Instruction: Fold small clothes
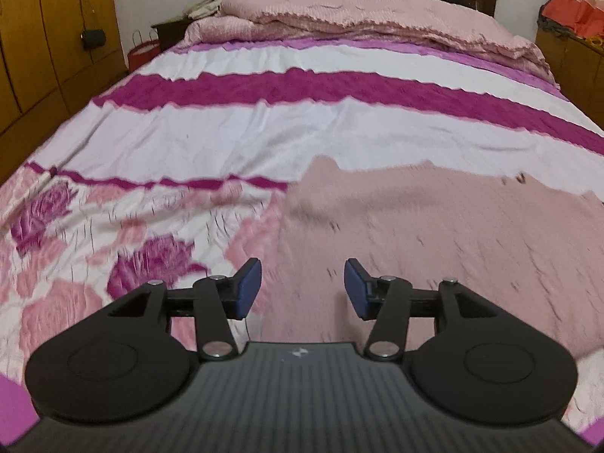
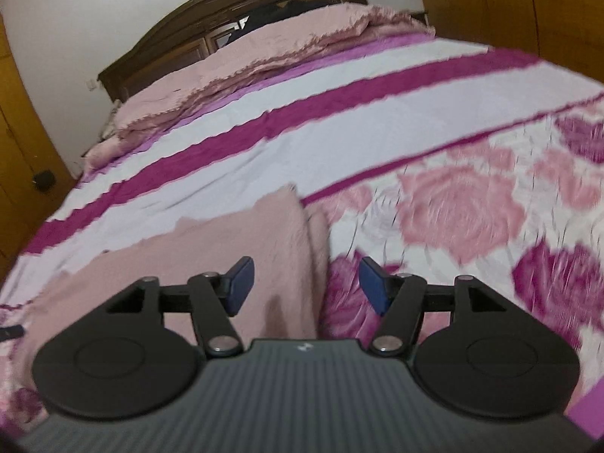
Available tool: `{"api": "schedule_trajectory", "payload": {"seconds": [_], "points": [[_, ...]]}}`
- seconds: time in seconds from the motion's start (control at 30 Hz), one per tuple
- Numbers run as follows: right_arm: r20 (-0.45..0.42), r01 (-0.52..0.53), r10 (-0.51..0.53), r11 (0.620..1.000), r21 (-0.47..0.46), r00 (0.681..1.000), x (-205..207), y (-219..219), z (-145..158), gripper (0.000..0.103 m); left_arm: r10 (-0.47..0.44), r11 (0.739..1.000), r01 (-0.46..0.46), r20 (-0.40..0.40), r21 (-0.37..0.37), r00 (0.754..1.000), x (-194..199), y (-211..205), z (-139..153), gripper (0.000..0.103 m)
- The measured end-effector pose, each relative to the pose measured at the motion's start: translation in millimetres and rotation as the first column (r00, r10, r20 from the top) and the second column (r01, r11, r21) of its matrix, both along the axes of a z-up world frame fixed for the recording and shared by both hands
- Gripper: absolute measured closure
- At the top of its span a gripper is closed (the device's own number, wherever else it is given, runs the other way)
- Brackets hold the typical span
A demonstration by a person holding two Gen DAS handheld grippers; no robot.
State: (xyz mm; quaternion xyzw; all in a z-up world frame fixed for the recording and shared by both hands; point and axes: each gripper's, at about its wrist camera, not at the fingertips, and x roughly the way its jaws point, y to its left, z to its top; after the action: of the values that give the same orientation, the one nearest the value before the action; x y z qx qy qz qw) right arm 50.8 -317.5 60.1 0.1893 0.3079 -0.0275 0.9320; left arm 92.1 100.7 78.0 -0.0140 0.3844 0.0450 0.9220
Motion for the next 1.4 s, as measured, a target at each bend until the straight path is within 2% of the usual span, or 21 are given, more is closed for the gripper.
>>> {"api": "schedule_trajectory", "payload": {"seconds": [0.2,0.53,0.93,1.2,1.3,1.37,1.4], "points": [[-0.051,0.006,-0.004,0.999,0.05,0.999,-5,6,-25,0.04,-0.002,1.0,0.002,-0.016,-0.018,1.0,-28,-8,-3,0.041],[-0.018,-0.007,0.009,0.993,0.115,1.0,-8,4,-42,0.032,0.056,0.998,-0.058,-0.063,-0.025,0.996,-34,-9,-12,0.04],[0.036,-0.044,0.037,0.975,0.218,0.999,-10,-3,-47,0.033,0.075,0.997,-0.075,-0.069,-0.011,0.995,-32,-12,-17,0.039],[0.069,-0.083,0.066,0.953,0.291,0.995,-7,0,-50,0.039,0.081,0.996,-0.083,-0.073,-0.016,0.994,-32,-11,-19,0.037],[0.072,-0.066,0.046,0.947,0.313,0.996,-6,-2,-52,0.046,0.084,0.996,-0.086,-0.074,-0.023,0.994,-32,-10,-19,0.037],[0.061,-0.05,0.032,0.95,0.309,0.998,-6,-1,-53,0.068,0.084,0.996,-0.086,-0.074,-0.023,0.994,-32,-9,-18,0.037],[0.057,-0.05,0.034,0.95,0.309,0.998,-6,0,-53,0.07,0.084,0.996,-0.085,-0.074,-0.023,0.994,-33,-9,-18,0.037]]}}
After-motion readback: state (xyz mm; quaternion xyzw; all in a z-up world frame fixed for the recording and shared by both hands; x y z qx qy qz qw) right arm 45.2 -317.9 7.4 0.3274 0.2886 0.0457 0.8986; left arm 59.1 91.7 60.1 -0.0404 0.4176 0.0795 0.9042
